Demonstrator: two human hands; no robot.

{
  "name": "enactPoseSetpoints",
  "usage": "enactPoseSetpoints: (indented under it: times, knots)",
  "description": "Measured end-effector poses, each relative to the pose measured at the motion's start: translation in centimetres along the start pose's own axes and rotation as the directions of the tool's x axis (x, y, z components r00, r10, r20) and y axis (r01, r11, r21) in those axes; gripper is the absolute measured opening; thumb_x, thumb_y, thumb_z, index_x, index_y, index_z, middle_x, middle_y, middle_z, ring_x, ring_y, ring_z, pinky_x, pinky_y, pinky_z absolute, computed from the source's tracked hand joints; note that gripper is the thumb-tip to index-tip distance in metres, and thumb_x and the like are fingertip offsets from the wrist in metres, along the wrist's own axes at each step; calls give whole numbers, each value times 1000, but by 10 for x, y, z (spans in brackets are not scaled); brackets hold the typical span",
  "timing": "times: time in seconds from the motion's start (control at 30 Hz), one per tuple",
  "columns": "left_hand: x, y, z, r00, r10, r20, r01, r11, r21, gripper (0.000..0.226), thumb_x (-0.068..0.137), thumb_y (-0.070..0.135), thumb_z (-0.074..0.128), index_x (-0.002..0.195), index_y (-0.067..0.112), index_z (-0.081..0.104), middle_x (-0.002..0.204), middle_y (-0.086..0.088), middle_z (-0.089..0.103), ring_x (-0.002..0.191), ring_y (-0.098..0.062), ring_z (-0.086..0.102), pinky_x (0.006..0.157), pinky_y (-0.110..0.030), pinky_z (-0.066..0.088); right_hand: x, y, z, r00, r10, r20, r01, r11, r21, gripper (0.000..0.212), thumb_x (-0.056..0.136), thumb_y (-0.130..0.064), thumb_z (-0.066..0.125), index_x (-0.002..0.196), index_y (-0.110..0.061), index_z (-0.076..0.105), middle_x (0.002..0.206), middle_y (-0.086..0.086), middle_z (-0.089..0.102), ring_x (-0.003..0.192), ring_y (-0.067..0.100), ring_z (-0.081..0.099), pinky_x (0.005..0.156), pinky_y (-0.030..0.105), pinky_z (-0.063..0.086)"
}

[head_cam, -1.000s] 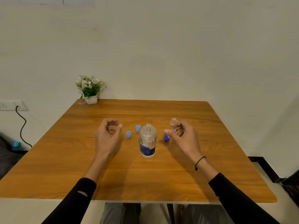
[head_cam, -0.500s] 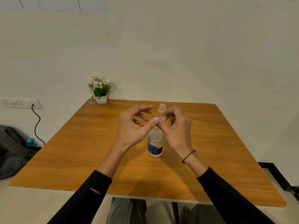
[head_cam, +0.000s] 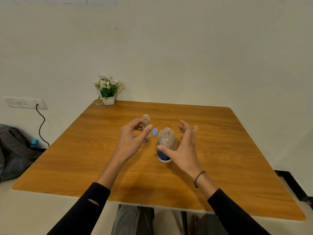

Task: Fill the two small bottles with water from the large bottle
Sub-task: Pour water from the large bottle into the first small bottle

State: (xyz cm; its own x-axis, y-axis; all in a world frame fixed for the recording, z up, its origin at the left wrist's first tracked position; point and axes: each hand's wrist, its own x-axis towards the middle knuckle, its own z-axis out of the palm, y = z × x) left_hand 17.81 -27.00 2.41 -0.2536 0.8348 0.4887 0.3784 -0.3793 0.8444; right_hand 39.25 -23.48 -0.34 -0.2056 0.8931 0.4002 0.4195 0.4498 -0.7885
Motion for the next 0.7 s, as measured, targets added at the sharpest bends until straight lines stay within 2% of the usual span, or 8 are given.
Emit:
enactPoseSetpoints:
  times: [0.1,0.17,0.23,0.3,0.43,0.5,0.6,0.7]
  knots:
    - [-9,-14,3,999,-25,19,25,1000,-13,41,100,34,77,140,30,68,111,14,77,100,-19,76,66,-32,69,-4,19,11,990,70,122,-70,998,-6,124,64,-67,90,156,-49,9,153,-20,32,133,-5,38,101,15,33]
    - [-15,-22,5,999,-22,42,23,999,-27,46,102,33,75,146,27,65,117,18,76,100,-15,77,68,-29,68,-3,23,17,987,71,141,-73,997,12,114,68,-64,88,154,-52,13,147,-24,37,121,-15,44,89,7,36]
    - [-20,-29,6,998,-20,57,22,1000,-23,46,101,40,74,145,28,65,115,17,77,100,-11,77,69,-27,68,-2,23,22,989,44,139,-48,999,25,98,74,-59,86,146,-56,21,139,-29,44,120,-17,46,83,5,42]
    - [-24,-35,7,997,-39,72,39,999,-5,47,101,41,74,146,30,65,114,15,78,100,-10,77,69,-29,68,-4,21,26,992,16,128,-21,999,35,87,78,-52,86,139,-58,24,134,-30,47,122,-13,49,83,3,45]
    - [-31,-39,8,993,-90,76,90,996,13,53,99,41,72,151,32,60,120,11,78,102,-8,77,72,-32,69,-6,19,27,994,-19,108,18,1000,14,86,81,-47,87,144,-43,28,135,-20,47,118,-2,53,86,4,45]
    - [-35,-37,8,993,-85,81,86,996,-16,54,99,47,72,150,37,60,120,14,78,104,-7,77,71,-29,68,-7,18,24,993,-61,105,66,997,-43,87,83,-48,85,147,-40,27,134,-23,44,117,-1,52,86,8,48]
    - [-41,-31,9,989,-95,113,103,993,-61,43,97,53,73,137,52,59,122,21,77,109,-5,77,69,-25,66,-8,16,17,986,-87,139,105,986,-129,90,87,-51,79,155,-42,21,143,-16,47,119,7,56,87,24,53]
    - [-45,-29,14,988,-107,109,115,991,-69,35,101,40,75,130,54,60,123,22,77,109,-5,77,66,-25,65,-6,13,7,970,-148,191,190,955,-227,90,91,-52,73,159,-46,15,153,-9,47,120,13,59,82,32,55]
